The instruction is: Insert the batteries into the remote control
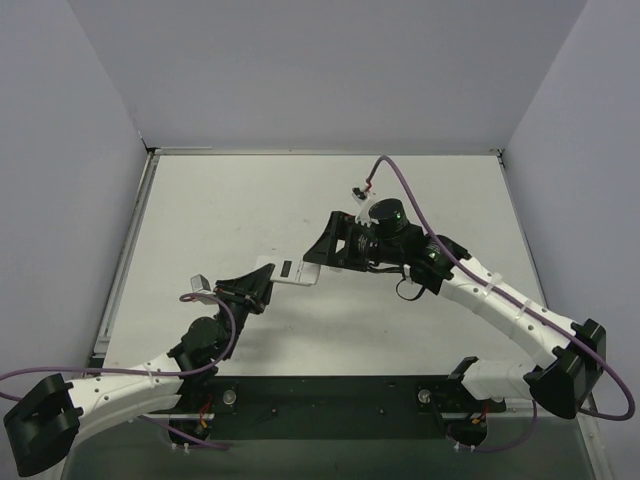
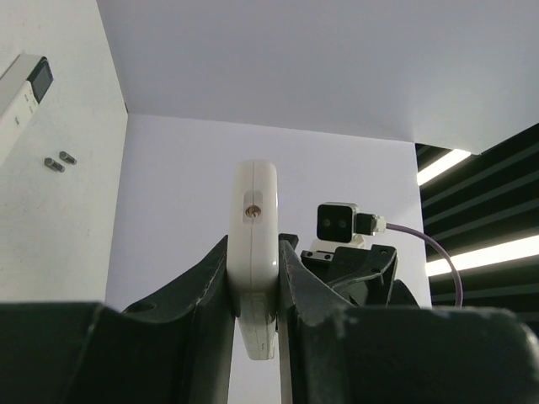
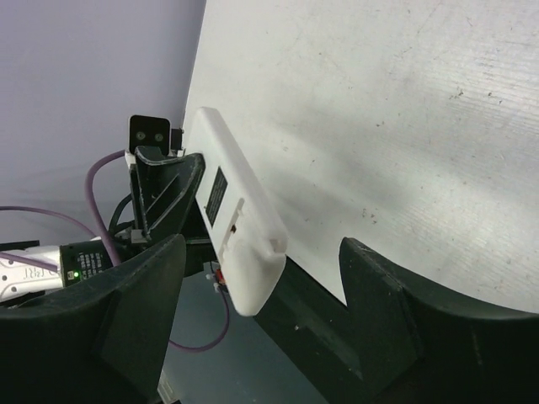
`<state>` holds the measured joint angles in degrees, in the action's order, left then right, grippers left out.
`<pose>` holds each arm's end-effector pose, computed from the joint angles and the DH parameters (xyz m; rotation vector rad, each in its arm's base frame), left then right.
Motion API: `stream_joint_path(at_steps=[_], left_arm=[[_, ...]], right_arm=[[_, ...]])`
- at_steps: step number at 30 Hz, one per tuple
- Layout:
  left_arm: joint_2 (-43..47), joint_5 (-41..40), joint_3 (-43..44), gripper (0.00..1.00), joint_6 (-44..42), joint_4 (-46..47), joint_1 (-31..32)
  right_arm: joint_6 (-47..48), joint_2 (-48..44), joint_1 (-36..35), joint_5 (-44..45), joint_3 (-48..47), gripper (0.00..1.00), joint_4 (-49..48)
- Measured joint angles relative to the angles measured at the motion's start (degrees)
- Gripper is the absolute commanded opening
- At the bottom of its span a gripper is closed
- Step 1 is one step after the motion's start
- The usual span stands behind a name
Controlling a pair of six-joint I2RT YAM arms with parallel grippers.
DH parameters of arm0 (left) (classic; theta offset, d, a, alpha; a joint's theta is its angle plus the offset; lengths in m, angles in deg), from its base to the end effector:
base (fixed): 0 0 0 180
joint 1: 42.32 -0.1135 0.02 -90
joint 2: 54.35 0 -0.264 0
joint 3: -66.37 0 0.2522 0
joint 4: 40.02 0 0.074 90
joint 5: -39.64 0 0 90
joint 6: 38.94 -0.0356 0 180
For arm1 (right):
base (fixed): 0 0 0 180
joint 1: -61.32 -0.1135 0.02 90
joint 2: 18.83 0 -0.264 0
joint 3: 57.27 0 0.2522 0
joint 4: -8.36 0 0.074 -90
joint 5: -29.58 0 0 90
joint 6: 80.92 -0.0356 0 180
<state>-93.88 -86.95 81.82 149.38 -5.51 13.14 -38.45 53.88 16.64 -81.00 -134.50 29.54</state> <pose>0.1011 -0.1095 0.1972 -1.1505 1.2301 -1.7135 0.2015 0.2169 0.3547 -0.2305 2.0969 1.3848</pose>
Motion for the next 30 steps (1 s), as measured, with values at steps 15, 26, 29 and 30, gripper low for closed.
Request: stream_joint_path(at_steps=[15, 26, 29, 30], left_arm=[[-1.81, 0.02, 0.00, 0.00, -2.54, 0.11, 0.00], [-2.29, 0.00, 0.00, 0.00, -4.48, 0.96, 0.00], [-2.36, 0.00, 0.00, 0.00, -4.55, 1.46, 0.00], [-2.36, 0.02, 0.00, 0.00, -4.57, 1.55, 0.00]], right_arm=[[-1.03, -2.05, -3.91, 6.25, -2.60, 0.42, 11.65], [-1.60, 1.68, -4.87, 9.94, -10.25, 0.42, 19.10], [-1.70, 3.04, -5.22, 10.29, -11.26, 0.43, 20.28], [-1.73, 3.54, -5.31, 10.34, -11.43, 0.43, 20.63]])
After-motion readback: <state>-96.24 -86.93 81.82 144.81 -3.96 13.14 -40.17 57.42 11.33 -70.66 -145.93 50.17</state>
